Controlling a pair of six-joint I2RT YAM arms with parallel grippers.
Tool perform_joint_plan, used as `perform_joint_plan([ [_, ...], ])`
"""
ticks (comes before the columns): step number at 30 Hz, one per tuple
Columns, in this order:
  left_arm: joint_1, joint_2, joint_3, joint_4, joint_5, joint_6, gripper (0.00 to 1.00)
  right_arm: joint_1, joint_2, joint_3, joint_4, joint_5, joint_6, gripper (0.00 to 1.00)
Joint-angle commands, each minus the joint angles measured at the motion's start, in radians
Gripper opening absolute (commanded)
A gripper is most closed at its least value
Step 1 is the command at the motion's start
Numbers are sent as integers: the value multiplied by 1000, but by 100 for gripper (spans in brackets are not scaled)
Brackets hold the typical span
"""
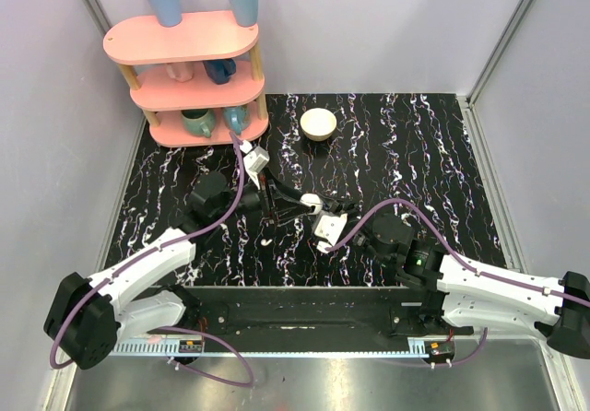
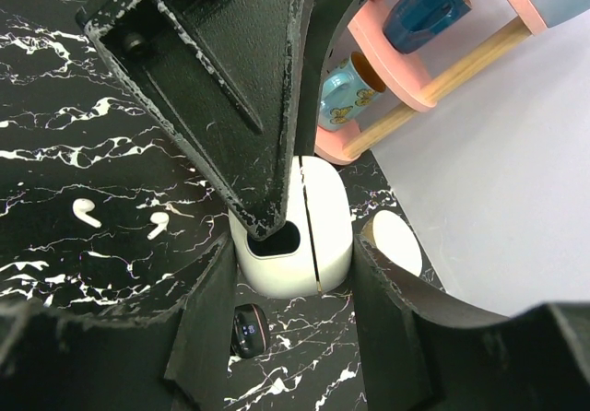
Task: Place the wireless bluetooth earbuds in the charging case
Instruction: Pass from the right arm to the left
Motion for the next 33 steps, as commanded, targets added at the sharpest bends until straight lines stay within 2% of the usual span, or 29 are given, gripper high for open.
perform_joint_plan([
  [1, -5, 4, 41, 27, 30, 21, 57, 8, -21, 13, 66, -8, 12, 25],
  [15, -20, 24, 51, 42, 26, 6, 56, 11, -9, 20, 55, -31, 7, 25],
  [26, -25, 32, 56, 65, 19, -10, 49, 16, -4, 22, 56, -36, 6, 25],
  [33, -31, 37, 53, 79, 20, -19, 51, 17, -1, 20, 52, -36, 7, 25],
])
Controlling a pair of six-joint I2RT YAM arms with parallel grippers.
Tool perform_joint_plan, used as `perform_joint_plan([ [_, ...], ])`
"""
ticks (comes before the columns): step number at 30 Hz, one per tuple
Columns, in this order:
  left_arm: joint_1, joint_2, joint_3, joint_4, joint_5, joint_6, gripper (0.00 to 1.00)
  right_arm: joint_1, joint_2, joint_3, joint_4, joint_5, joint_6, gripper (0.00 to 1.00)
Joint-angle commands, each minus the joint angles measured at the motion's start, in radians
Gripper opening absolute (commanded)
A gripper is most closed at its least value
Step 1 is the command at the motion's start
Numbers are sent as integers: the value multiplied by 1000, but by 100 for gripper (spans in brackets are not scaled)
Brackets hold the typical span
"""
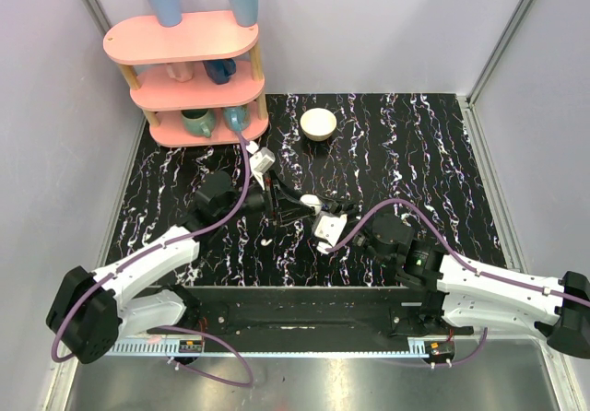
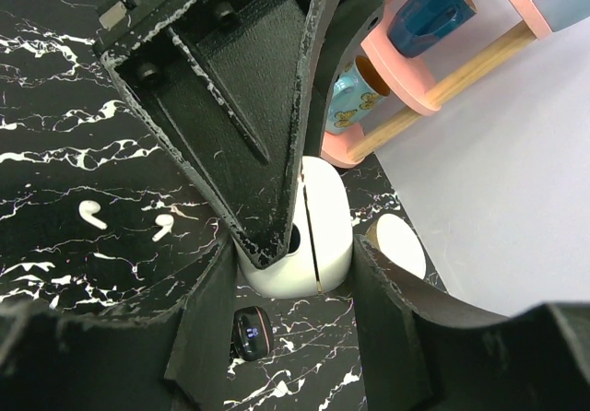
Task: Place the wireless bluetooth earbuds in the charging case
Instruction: Pass from the right arm to the left, then open the charging case.
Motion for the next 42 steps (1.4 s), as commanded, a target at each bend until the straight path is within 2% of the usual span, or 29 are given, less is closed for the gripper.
perform_joint_plan([
  [1, -6, 4, 42, 63, 2, -5, 50, 15, -3, 22, 53, -25, 3, 25],
  [5, -7, 3, 42, 57, -2, -2, 43, 15, -2, 23, 53, -25, 1, 25],
  [12, -9, 3, 47, 40, -5, 12, 17, 15, -3, 19, 55, -28, 6, 27],
  [15, -9, 0, 48, 23, -5, 35, 2, 16, -5, 16, 59, -20, 6, 36],
  [16, -9, 0, 47, 20, -4, 41, 0, 15, -8, 13, 73, -19, 6, 49],
  [19, -9, -9, 30, 23, -10, 66, 0, 16, -20, 7, 110, -5, 19, 64],
  [20, -9, -23, 21, 40, -21, 75, 0, 15, -25, 3, 121, -1, 25, 76],
  [23, -9, -77, -45, 123, -77, 116, 0, 15, -46, 16, 132, 29, 55, 85],
  [26, -12, -138, -129, 236, -143, 169, 0, 16, -78, 31, 133, 68, 111, 88],
  [29, -10, -173, -197, 344, -206, 210, 0, 16, -110, 68, 119, 142, 234, 96],
  [31, -12, -180, -231, 393, -222, 254, 0, 15, -121, 117, 20, 249, 392, 98],
  [33, -10, -178, -264, 517, -234, 284, 0, 16, -100, 209, -70, 337, 523, 99],
  [34, -10, -175, -306, 642, -235, 294, 0, 15, -89, 239, -167, 346, 557, 100],
  [37, -13, -140, -370, 848, -249, 331, 0, 15, -49, 328, -303, 354, 682, 100],
  [42, -22, -46, -406, 1080, -192, 423, 0, 13, -8, 384, -378, 273, 831, 100],
])
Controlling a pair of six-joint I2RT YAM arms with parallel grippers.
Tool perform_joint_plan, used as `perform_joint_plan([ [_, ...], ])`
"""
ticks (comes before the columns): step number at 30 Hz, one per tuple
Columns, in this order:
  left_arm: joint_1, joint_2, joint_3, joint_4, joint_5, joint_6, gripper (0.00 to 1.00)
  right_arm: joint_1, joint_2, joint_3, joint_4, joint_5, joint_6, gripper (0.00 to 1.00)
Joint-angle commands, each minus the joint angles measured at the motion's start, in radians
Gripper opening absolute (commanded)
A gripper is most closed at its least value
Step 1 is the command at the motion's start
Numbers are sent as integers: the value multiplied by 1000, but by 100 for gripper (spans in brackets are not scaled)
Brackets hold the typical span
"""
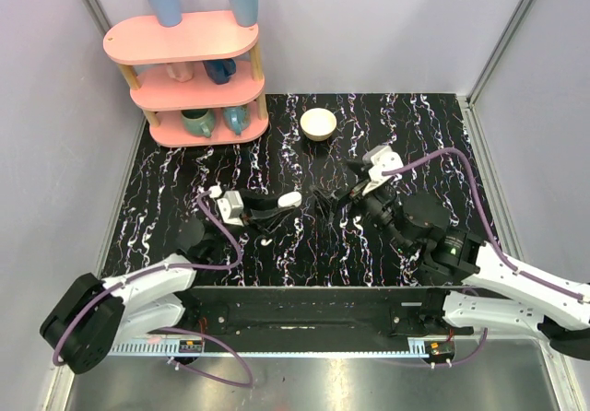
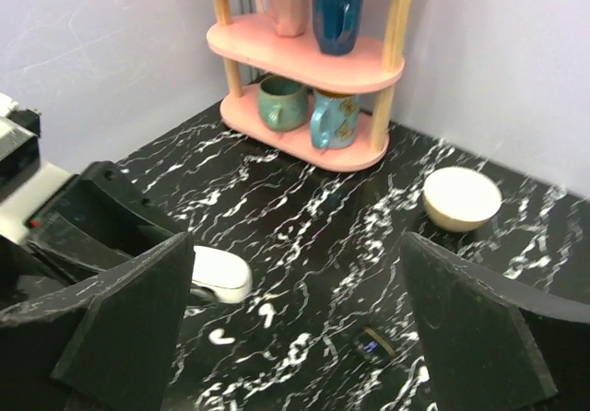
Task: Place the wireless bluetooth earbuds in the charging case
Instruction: Open the charging case.
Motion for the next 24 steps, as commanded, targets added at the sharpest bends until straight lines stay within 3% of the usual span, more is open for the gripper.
perform_joint_plan([
  [1, -13, 79, -27, 467, 16, 106, 0, 4, 39, 45, -148, -30, 214, 100],
  [7, -24, 83, -6, 511, 59, 106, 0, 4, 80, 80, -197, -101, 306, 100],
  [24, -26, -68, -35, 503, 89, 96, 0, 1, 171, 115, -240, -172, 344, 99],
])
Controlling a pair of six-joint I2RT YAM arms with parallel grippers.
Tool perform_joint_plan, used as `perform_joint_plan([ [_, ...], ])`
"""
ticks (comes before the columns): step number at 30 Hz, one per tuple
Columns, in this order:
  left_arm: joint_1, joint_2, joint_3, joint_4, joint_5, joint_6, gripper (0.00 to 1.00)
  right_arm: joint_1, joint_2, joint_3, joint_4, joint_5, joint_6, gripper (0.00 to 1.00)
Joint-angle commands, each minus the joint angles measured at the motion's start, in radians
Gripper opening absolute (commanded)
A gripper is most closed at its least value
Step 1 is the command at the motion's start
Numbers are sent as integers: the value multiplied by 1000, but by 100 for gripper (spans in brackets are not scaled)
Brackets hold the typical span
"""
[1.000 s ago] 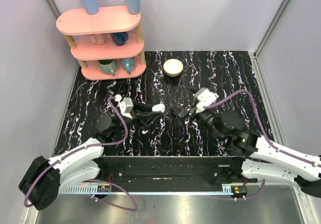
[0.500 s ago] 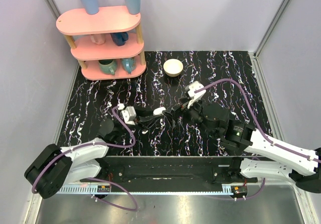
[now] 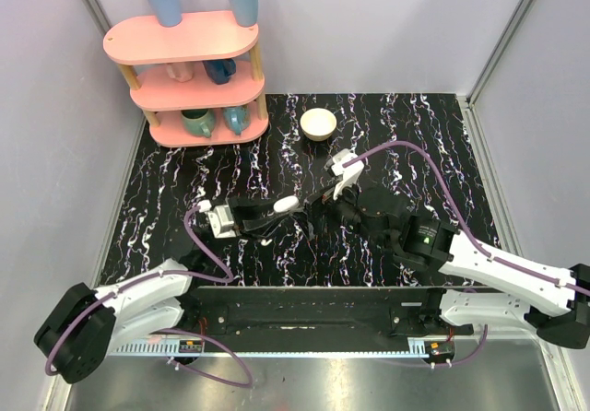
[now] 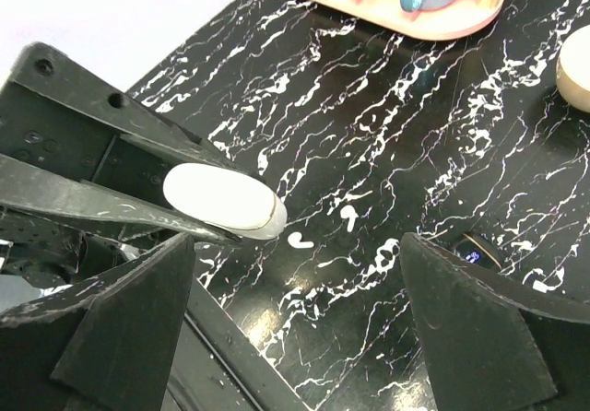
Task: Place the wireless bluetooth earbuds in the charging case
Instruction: Open the charging case.
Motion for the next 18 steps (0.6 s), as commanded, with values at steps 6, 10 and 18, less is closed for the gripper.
perform_joint_plan([
  [6, -4, -53, -4, 386, 77, -23, 0, 1, 15, 45, 12, 16, -5, 99],
  [10, -4, -59, -4, 384, 103, -32, 0, 1, 9, 47, 25, 49, -20, 99],
  [18, -6, -67, 2, 377, 149, -46, 0, -5, 11, 59, 61, 80, -43, 100],
])
